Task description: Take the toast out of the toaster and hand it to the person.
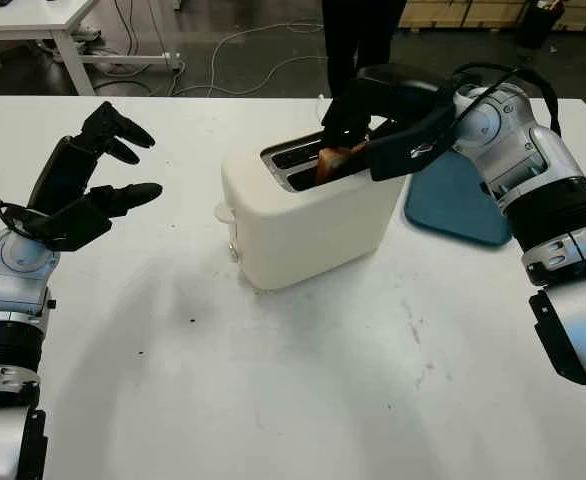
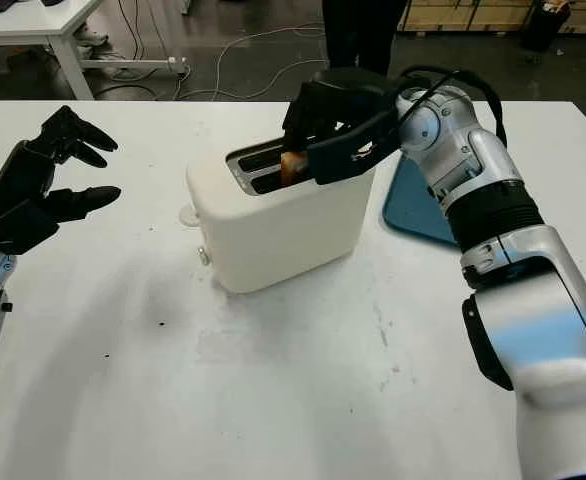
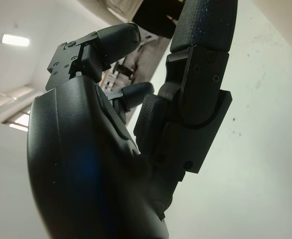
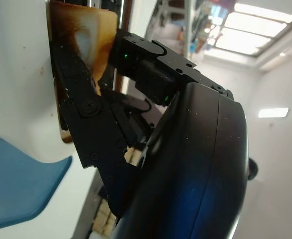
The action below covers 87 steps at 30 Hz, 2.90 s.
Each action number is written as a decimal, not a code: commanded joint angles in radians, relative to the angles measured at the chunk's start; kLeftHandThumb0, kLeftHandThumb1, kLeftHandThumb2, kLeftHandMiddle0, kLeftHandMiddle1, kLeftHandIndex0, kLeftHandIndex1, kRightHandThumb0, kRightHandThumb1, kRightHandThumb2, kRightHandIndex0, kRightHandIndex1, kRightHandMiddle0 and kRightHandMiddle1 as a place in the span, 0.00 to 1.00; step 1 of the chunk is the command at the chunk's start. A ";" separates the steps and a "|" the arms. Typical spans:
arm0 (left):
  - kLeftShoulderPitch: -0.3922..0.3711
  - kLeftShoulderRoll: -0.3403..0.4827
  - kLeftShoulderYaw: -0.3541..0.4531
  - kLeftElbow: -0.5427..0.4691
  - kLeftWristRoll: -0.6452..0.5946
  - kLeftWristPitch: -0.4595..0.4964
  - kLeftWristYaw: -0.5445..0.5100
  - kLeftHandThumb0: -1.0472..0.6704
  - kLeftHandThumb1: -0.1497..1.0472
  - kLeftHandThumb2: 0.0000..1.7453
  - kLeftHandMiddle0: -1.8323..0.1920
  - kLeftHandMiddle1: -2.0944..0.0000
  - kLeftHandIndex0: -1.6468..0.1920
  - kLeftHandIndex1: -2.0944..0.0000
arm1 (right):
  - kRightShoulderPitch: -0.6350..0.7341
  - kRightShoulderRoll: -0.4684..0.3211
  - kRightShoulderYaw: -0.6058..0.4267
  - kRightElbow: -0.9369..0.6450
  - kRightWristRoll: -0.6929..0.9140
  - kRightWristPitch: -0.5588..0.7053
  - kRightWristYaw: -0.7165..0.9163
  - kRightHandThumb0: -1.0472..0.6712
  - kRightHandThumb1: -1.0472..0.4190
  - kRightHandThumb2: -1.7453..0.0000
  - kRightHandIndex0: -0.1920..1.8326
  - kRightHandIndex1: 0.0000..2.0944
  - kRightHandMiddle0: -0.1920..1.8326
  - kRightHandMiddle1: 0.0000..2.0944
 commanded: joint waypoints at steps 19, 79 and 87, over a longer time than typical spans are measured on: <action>-0.004 0.014 0.002 -0.002 0.009 -0.004 0.011 0.00 0.89 0.11 0.87 0.22 0.86 0.26 | -0.150 0.008 -0.101 0.284 0.087 -0.120 -0.088 0.40 0.09 0.94 0.63 0.82 0.55 0.82; 0.017 0.021 0.001 -0.002 0.047 -0.026 0.053 0.00 0.89 0.12 0.85 0.23 0.85 0.27 | -0.102 0.131 -0.458 0.562 0.306 0.295 -0.843 0.46 0.09 0.95 0.45 0.82 0.40 0.75; 0.021 0.023 0.000 -0.008 0.047 -0.013 0.055 0.00 0.89 0.12 0.84 0.23 0.85 0.27 | -0.091 0.149 -0.467 0.571 0.309 0.334 -0.857 0.43 0.09 0.97 0.55 0.83 0.41 0.83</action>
